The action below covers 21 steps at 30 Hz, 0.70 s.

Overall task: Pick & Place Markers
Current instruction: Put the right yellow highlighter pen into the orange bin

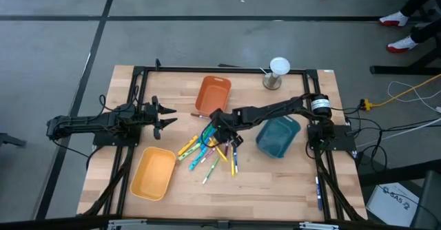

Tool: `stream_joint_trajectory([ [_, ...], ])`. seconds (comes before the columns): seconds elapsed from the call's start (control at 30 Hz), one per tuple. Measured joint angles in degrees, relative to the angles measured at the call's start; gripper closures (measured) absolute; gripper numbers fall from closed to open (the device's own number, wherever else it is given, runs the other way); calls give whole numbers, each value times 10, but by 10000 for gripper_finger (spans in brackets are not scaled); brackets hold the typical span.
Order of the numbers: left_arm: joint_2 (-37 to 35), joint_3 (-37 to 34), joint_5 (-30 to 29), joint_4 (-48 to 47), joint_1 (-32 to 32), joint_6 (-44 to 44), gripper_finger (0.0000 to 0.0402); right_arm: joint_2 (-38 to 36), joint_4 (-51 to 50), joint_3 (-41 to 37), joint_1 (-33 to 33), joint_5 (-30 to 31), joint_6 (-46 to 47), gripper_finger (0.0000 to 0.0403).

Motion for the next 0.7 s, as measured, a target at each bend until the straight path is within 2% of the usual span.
stream_joint_trajectory([
  [0.27,0,0,0,0,0,0,237,12,3,0,-6,-51,0,268],
  [0.7,0,0,0,0,0,0,236,55,23,3,-30,-57,-10,281],
])
